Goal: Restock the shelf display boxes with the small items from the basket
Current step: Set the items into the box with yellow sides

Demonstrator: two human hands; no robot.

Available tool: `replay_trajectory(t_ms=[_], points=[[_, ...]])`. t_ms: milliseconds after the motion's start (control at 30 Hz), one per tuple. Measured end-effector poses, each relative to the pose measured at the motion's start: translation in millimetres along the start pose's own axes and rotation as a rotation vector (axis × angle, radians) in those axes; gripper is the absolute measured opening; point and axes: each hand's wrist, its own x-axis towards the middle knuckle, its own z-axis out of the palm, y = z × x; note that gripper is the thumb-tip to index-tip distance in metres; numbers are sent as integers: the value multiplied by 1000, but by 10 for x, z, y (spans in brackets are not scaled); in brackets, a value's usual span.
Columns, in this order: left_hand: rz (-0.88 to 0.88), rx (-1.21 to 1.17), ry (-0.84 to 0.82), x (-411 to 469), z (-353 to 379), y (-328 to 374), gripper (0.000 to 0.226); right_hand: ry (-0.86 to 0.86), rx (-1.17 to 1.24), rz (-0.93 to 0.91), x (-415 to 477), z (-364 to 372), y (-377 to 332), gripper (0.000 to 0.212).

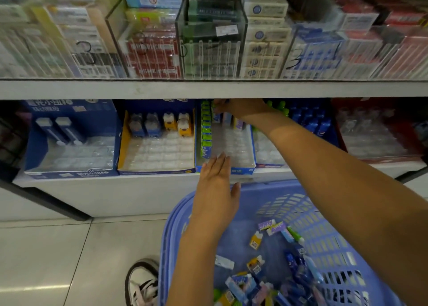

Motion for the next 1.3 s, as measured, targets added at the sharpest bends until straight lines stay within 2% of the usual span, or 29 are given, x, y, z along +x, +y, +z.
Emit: replay_trajectory(t_ms=[67, 133, 233, 333, 400, 467, 500, 567, 633, 700, 767, 833, 900, 967, 1033, 1167, 1300], points=[[3, 0, 7, 4, 15, -11, 63, 14, -56, 5, 19, 33, -3, 15], [7, 8, 3, 8, 29, -14, 63, 62, -222, -13, -8, 94, 16, 18], [2, 7, -17, 20, 34, -22, 64, 154, -478, -153, -130, 150, 57, 28], [8, -18, -9, 3, -12, 18, 60, 168, -666, -238, -296, 124, 35, 39], [0, -154, 98, -56, -58, 77, 45, 235, -635, -250, -466, 78, -27, 44], [-14, -314, 244, -155, -68, 136, 24, 313, -414, -242, -763, -13, -98, 30], [-33, -355, 248, -199, -41, 155, 24, 278, -306, -225, -951, -60, -84, 21], [-104, -332, 92, -255, 82, 143, 33, 91, -212, -145, -1361, -120, 39, 21], [-188, -211, -165, -292, 297, 73, 33, -144, -211, -14, -1733, -75, 278, 22], [-229, -62, -409, -359, 565, -31, 29, -342, -262, 147, -1976, 72, 674, 23], [-246, -12, -633, -507, 837, -107, 24, -503, -344, 326, -2122, 293, 1147, 29], [-238, 36, -841, -710, 1089, -179, 18, -551, -425, 464, -2272, 513, 1583, 34], [-258, 98, -969, -908, 1271, -272, 23, -523, -438, 503, -2401, 682, 1915, 42], [-252, 163, -1042, -1031, 1369, -352, 21, -531, -437, 532, -2486, 812, 2151, 51], [-254, 210, -1085, -1084, 1413, -406, 10, -515, -417, 572, -2520, 903, 2314, 50], [-373, 177, -1003, -1119, 1506, -462, 4, -334, -376, 547, -2543, 1052, 2500, 37], [-454, 137, -975, -1082, 1630, -609, 21, -276, -439, 508, -2500, 1122, 2592, 33]])
